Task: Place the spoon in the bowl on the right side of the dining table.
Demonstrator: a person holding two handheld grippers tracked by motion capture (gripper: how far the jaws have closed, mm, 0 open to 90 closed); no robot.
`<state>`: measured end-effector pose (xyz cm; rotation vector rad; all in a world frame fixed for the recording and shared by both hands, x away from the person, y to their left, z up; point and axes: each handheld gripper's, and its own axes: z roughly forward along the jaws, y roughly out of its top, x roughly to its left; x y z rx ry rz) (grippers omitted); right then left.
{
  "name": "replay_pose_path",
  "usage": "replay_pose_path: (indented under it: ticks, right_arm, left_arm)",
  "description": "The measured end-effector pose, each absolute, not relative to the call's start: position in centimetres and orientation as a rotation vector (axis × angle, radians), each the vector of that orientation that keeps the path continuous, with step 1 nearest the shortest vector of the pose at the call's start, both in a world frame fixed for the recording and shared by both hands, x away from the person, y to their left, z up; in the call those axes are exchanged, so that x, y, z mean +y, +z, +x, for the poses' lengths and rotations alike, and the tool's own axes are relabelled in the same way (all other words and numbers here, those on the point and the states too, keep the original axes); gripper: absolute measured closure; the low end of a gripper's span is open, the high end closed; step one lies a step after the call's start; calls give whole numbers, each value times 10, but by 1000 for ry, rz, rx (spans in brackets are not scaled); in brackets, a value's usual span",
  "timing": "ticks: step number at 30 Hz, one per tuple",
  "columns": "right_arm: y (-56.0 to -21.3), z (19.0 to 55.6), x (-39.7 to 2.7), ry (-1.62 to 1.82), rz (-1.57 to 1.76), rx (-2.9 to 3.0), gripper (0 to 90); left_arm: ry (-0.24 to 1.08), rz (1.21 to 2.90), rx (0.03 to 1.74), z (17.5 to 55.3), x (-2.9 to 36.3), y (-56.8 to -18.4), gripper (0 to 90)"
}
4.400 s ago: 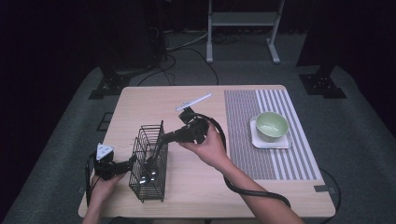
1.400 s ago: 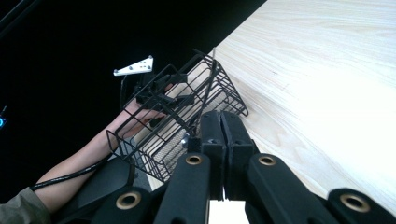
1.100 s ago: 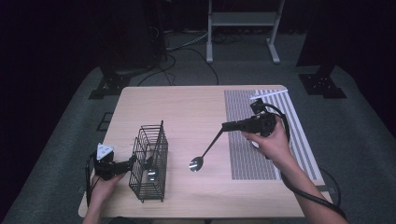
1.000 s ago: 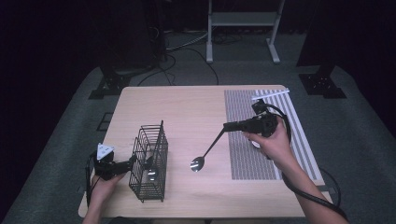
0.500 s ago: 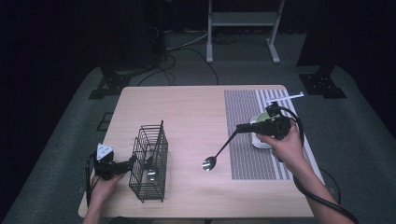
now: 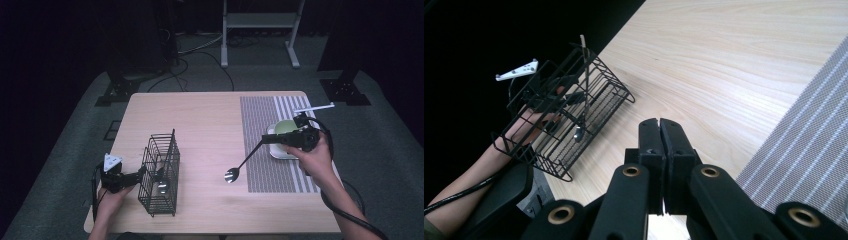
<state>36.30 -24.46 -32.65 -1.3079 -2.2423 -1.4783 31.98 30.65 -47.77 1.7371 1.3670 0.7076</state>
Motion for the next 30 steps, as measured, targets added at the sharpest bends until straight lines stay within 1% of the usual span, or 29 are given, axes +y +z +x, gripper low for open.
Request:
replay_pose_path:
  ticks: [30]
  right_arm:
    - [-352, 361, -300, -1505, -1502, -2135, 882]
  left_arm:
    - [712, 1734, 1369, 320, 307, -478, 0]
